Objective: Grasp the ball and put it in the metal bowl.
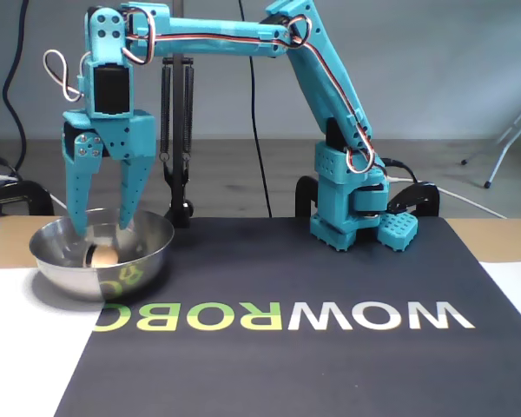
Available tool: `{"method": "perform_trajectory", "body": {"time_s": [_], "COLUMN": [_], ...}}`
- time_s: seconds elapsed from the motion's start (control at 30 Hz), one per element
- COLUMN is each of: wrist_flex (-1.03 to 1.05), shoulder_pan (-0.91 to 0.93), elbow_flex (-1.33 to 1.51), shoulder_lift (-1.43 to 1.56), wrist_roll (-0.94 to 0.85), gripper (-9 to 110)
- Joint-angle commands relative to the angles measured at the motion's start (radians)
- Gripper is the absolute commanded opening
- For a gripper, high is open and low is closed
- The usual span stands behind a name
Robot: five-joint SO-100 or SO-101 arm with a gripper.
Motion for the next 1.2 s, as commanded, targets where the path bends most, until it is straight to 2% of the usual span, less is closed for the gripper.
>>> {"method": "perform_trajectory", "body": {"time_s": [0.0, 0.17, 0.27, 0.47, 0.67, 0.83, 1.17], "wrist_flex": [0.006, 0.006, 0.006, 0.006, 0.006, 0.006, 0.020], "shoulder_pan": [0.002, 0.002, 0.002, 0.002, 0.000, -0.003, -0.009], "elbow_flex": [-0.034, -0.040, -0.040, -0.040, -0.037, -0.032, -0.029], "shoulder_lift": [0.005, 0.005, 0.006, 0.006, 0.008, 0.009, 0.018], "wrist_roll": [0.000, -0.006, -0.006, -0.006, 0.002, 0.003, -0.003], "gripper": [56, 27, 17, 10, 10, 0, 0]}}
